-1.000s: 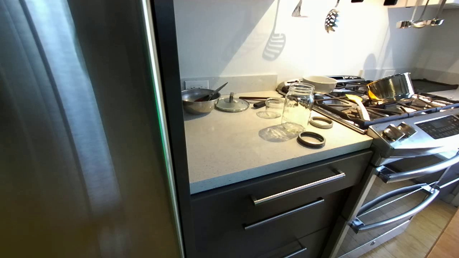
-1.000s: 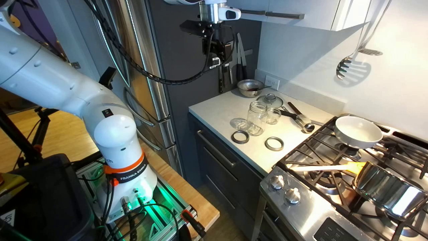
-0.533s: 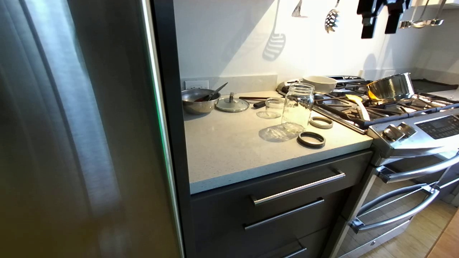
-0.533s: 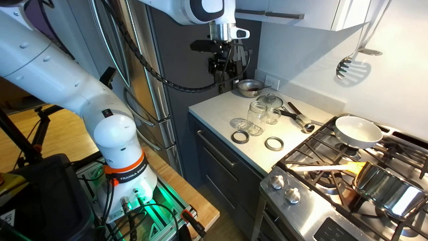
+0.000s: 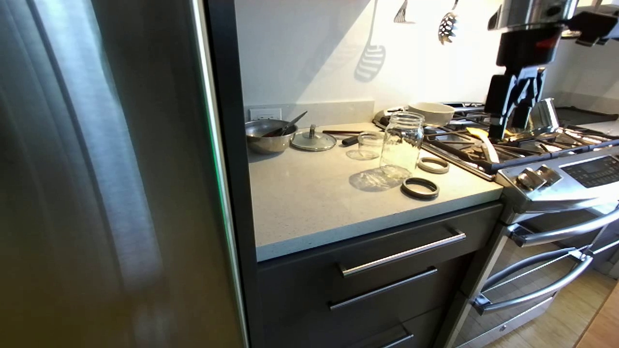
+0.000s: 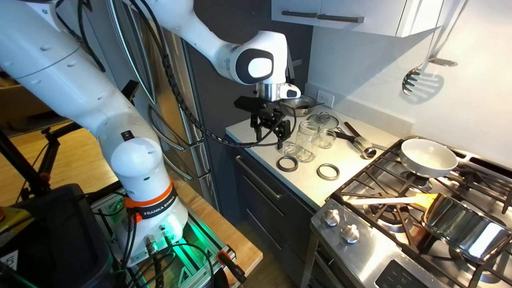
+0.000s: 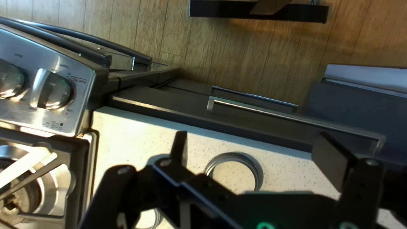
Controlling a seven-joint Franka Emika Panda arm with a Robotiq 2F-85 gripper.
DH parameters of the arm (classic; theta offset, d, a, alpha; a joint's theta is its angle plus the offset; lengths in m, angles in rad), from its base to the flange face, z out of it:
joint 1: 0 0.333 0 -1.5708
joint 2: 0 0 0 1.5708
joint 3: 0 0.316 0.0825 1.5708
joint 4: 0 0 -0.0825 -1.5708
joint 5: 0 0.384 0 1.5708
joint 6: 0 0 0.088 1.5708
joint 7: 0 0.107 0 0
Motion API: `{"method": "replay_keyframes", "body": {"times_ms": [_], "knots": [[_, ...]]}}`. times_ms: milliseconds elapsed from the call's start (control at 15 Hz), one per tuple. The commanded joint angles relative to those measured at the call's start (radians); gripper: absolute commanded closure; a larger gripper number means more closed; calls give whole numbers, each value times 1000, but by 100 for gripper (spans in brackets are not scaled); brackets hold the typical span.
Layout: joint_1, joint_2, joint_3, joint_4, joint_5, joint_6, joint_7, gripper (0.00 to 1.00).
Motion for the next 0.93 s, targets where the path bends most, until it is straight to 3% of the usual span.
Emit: {"method": "replay_keyframes", "body": {"times_ms": [0,400,867], "knots": [[-11,12,1,-8,4,10,-12,0],[-18,50,2,10,-12,43,-18,0],[-6,205,-54,-11,46,357,-223,0]]}}
